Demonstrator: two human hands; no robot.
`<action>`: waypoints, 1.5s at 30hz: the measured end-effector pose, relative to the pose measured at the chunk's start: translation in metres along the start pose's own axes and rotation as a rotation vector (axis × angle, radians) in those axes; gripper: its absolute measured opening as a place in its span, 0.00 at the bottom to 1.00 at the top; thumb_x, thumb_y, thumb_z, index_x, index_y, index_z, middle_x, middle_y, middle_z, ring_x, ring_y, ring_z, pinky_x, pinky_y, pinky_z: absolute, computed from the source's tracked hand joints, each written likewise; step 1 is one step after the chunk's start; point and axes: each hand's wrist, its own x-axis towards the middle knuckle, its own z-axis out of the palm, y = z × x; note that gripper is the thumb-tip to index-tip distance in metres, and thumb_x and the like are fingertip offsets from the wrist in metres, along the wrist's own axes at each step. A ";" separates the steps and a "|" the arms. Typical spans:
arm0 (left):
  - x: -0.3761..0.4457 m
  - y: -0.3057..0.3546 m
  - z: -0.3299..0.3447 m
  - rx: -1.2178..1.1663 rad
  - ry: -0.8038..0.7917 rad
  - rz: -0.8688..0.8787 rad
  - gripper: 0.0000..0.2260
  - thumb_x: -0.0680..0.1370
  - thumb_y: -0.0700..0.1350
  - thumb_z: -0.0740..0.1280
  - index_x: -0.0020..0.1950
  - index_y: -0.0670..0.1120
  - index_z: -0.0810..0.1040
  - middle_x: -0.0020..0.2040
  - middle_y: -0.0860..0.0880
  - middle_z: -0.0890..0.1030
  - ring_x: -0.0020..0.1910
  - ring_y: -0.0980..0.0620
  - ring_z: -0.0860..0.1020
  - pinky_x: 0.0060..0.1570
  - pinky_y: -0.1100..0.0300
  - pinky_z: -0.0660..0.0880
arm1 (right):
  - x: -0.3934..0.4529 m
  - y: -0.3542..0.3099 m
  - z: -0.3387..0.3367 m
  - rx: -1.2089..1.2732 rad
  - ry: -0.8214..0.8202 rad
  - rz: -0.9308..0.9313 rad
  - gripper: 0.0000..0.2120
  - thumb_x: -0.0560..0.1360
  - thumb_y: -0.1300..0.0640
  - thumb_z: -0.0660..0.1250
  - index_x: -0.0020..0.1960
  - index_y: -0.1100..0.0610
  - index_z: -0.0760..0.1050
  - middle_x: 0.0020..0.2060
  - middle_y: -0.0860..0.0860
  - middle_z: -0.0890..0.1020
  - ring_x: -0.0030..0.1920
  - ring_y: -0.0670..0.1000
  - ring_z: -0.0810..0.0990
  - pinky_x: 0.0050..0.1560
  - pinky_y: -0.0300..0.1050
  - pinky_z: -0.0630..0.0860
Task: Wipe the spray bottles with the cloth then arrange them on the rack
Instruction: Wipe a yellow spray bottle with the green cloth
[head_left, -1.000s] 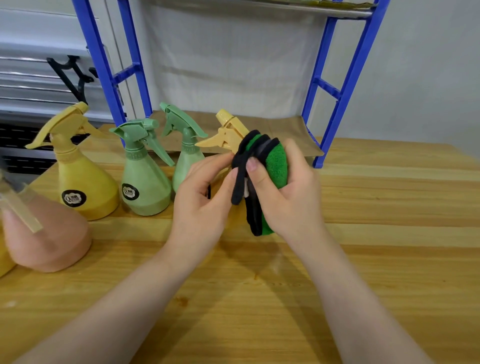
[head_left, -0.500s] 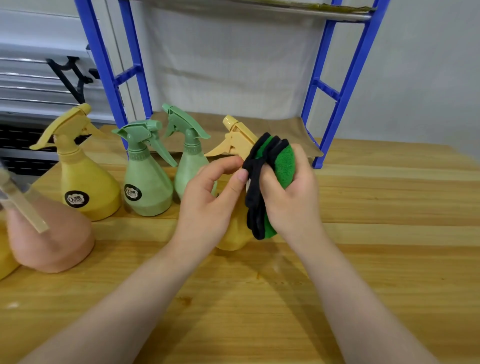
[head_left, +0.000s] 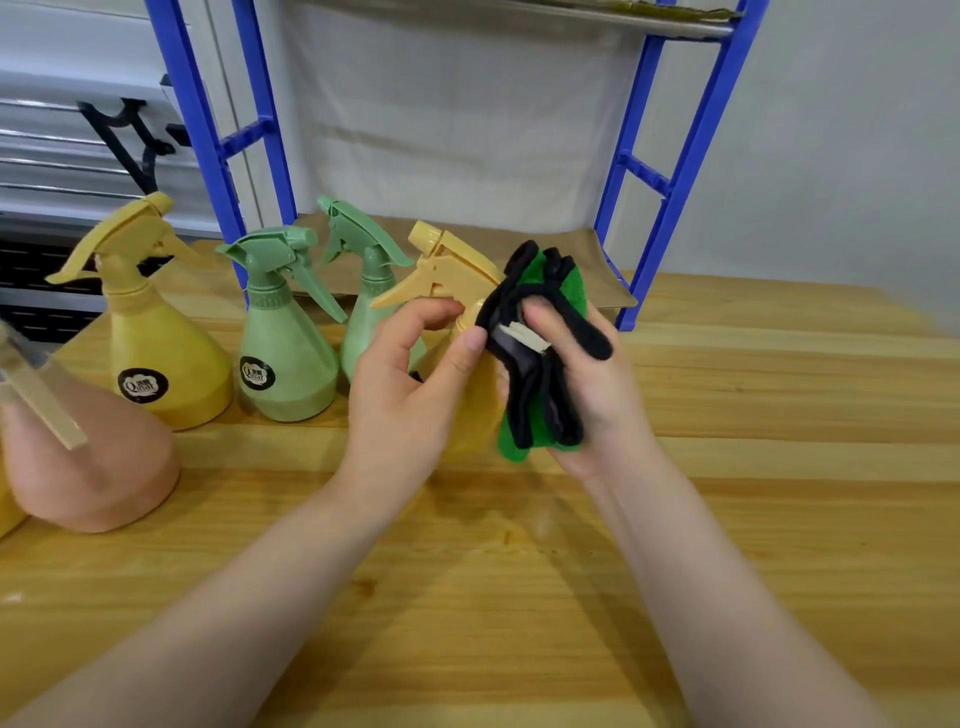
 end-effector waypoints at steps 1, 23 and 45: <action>0.000 -0.001 0.000 0.012 0.009 0.005 0.08 0.76 0.49 0.69 0.53 0.50 0.78 0.49 0.56 0.79 0.53 0.59 0.76 0.57 0.63 0.72 | -0.001 -0.001 0.000 0.011 -0.004 0.020 0.06 0.73 0.60 0.69 0.50 0.58 0.78 0.38 0.55 0.81 0.34 0.52 0.80 0.31 0.42 0.76; -0.005 -0.013 0.006 0.133 -0.336 0.042 0.11 0.78 0.46 0.67 0.59 0.57 0.78 0.58 0.60 0.80 0.62 0.57 0.75 0.64 0.55 0.71 | 0.010 -0.076 -0.104 -0.014 0.489 0.090 0.03 0.77 0.60 0.64 0.45 0.59 0.76 0.33 0.54 0.79 0.24 0.50 0.76 0.25 0.38 0.72; -0.007 -0.014 0.005 0.117 -0.342 0.001 0.09 0.78 0.46 0.65 0.56 0.57 0.79 0.56 0.58 0.80 0.62 0.57 0.75 0.62 0.60 0.70 | 0.024 -0.095 -0.118 -1.089 0.507 -0.156 0.14 0.71 0.50 0.68 0.49 0.60 0.73 0.40 0.55 0.80 0.41 0.56 0.78 0.42 0.52 0.76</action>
